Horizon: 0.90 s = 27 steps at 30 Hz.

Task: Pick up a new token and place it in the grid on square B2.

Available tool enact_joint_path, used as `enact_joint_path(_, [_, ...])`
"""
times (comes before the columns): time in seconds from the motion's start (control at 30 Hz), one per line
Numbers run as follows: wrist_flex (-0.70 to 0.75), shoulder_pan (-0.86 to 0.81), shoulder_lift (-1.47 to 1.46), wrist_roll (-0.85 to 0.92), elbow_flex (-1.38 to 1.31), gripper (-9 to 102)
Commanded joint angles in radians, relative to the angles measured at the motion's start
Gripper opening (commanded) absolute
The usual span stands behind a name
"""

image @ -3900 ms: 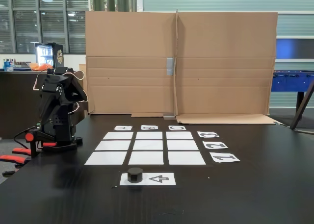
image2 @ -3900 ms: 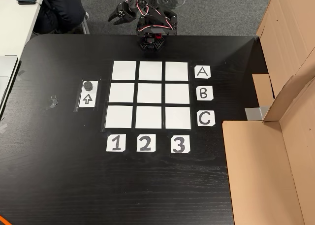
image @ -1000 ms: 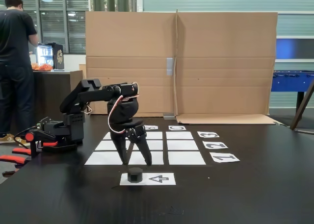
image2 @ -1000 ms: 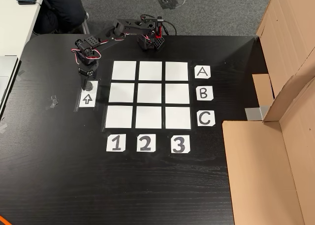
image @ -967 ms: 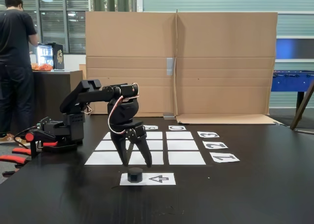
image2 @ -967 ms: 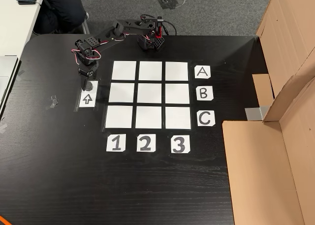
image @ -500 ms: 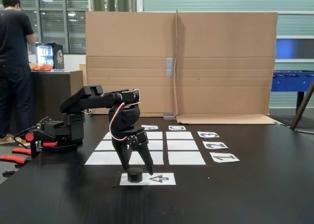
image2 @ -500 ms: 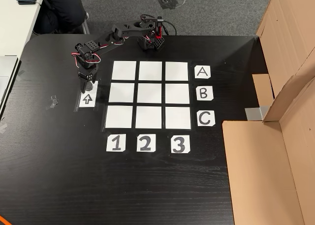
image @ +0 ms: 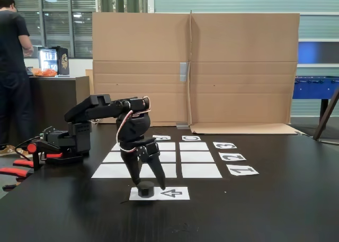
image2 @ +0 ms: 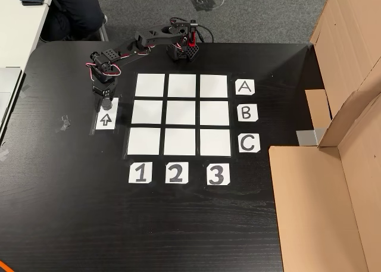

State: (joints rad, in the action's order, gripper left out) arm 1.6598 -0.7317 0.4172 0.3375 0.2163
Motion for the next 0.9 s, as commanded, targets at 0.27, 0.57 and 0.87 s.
enact_joint_path(0.27, [-0.008,-0.014,0.003,-0.025,-0.048,28])
enact_joint_path(0.57, [-0.008,-0.014,-0.031,-0.052,-0.100,17])
enact_joint_path(0.87, [-0.018,-0.014,-0.037,-0.075,-0.120,10])
